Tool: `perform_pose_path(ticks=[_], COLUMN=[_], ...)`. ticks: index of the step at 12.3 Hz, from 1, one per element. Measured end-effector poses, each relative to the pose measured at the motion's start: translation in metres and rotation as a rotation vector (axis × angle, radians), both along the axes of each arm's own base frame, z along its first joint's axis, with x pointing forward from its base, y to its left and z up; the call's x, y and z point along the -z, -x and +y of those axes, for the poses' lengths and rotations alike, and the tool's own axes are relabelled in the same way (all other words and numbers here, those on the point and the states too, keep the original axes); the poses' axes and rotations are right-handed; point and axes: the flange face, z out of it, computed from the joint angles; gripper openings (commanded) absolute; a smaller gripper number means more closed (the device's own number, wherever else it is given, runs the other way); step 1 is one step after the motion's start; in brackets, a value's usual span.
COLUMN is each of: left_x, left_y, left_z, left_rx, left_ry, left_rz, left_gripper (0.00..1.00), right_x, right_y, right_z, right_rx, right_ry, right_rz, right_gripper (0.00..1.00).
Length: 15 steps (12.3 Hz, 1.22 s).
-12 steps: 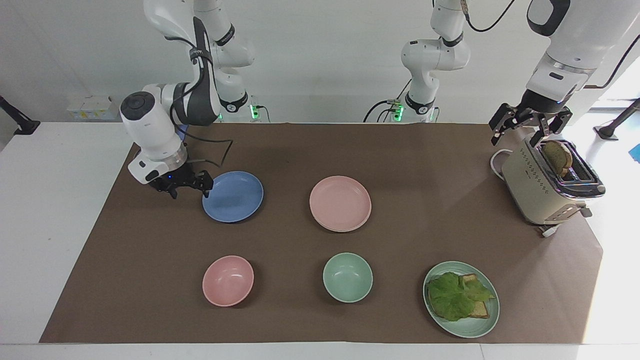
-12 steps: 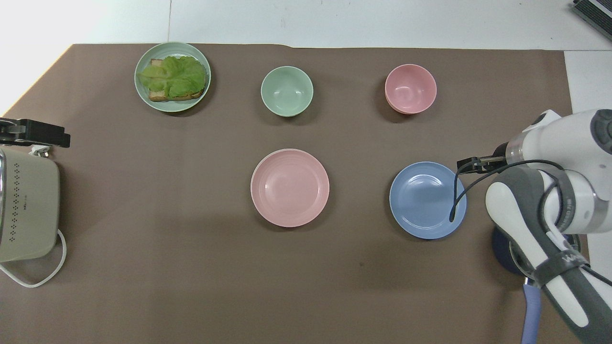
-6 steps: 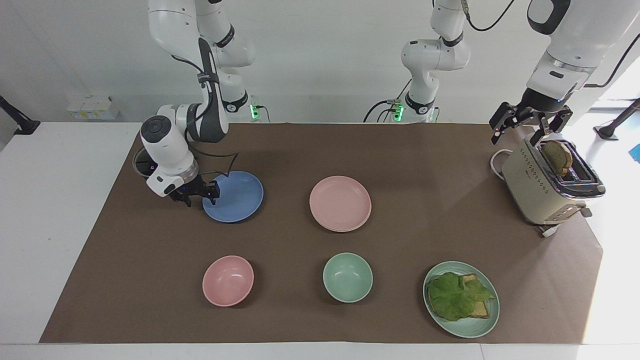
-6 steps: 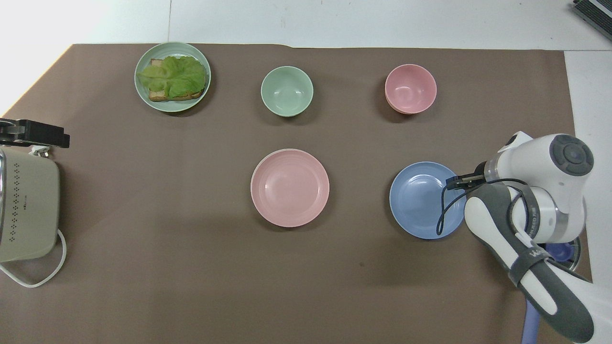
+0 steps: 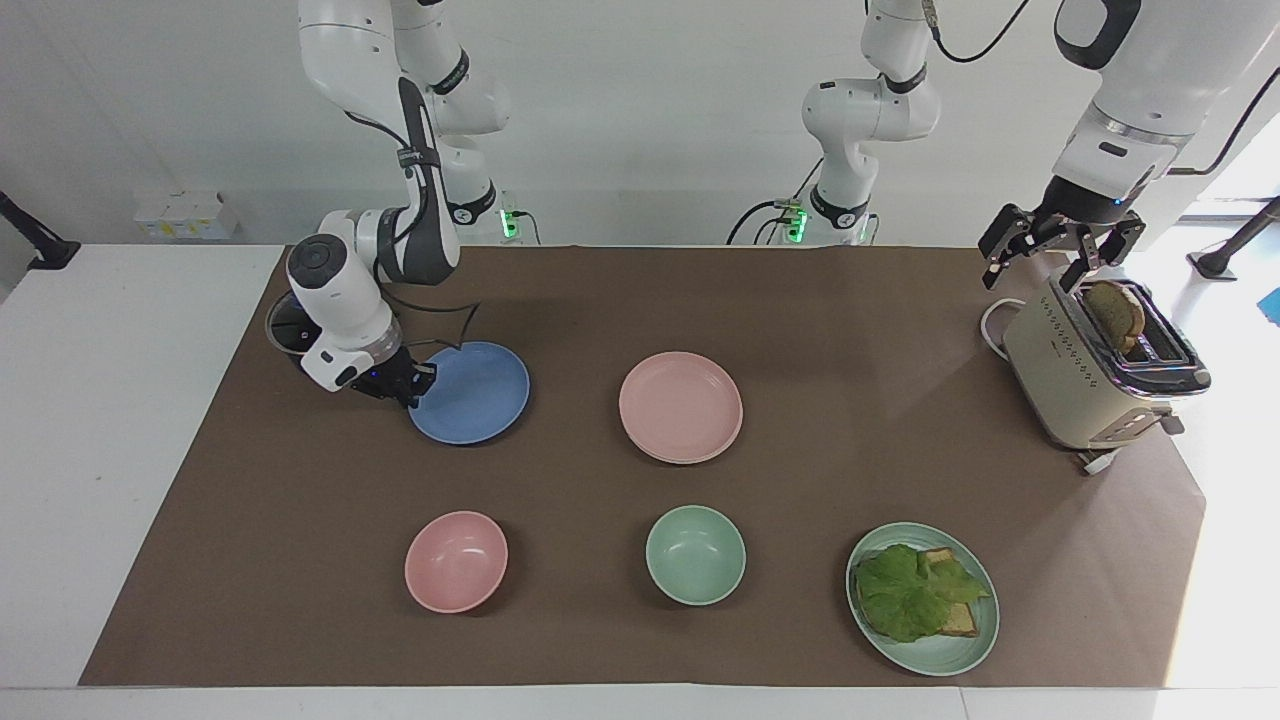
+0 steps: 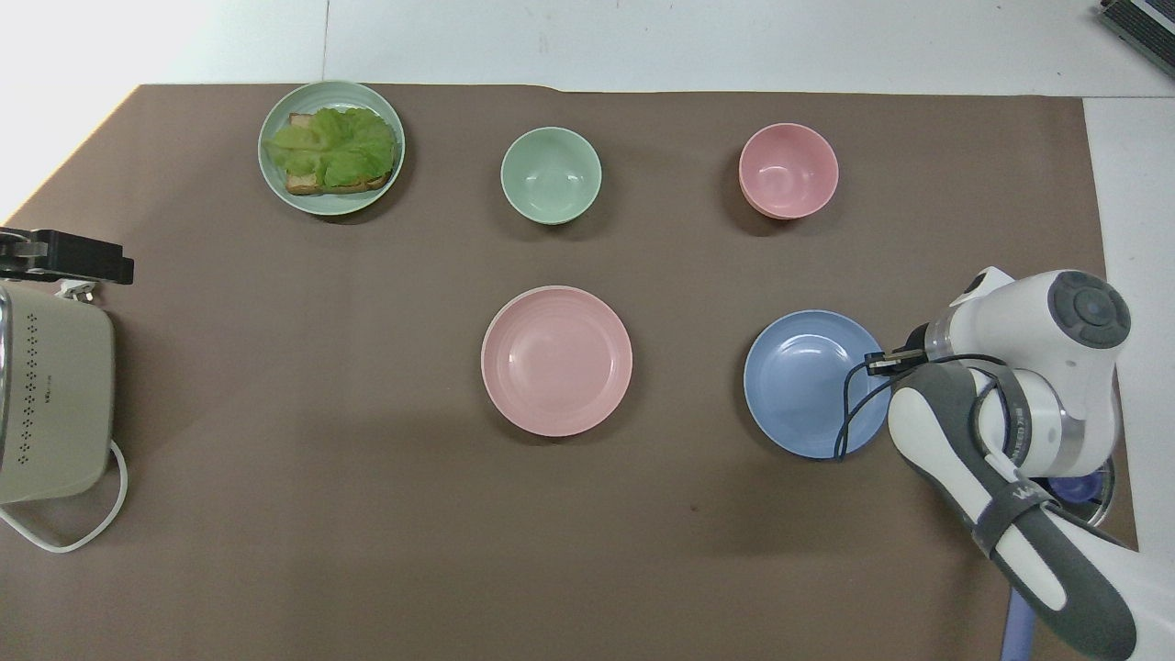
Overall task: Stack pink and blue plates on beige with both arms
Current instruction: 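Grasp the blue plate and carry it onto the pink plate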
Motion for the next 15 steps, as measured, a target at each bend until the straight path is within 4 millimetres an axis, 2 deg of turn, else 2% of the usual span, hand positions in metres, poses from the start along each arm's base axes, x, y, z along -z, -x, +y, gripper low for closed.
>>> perform_pose_path(ticks=[5,8,10,12,13,15], left_x=[0.000,0.000,0.000,0.000,0.000,0.000], left_y=[0.000,0.000,0.000,0.000,0.000,0.000], left_z=[0.000,0.000,0.000,0.000,0.000,0.000], left_rx=[0.000,0.000,0.000,0.000,0.000,0.000], left_ry=[0.000,0.000,0.000,0.000,0.000,0.000], left_rz=[0.000,0.000,0.001,0.001,0.001,0.001], left_gripper=[1.00,1.00,1.00,1.00,1.00,1.00], right_x=[-0.009,-0.028,-0.055,-0.094,-0.107,-0.117], right_y=[-0.002,-0.011,-0.023,-0.034,-0.037,-0.038], right_z=[0.005,0.015,0.033,0.058,0.069,0.093], right_rx=[-0.009,0.001,-0.001,-0.032,-0.036,-0.016], right_ry=[-0.004,-0.037,-0.081,-0.103,-0.109,-0.143], right_rz=[-0.011,-0.007,-0.018,-0.036,-0.050,-0.065], right_gripper=[0.00,0.00,0.00,0.00,0.00,0.00])
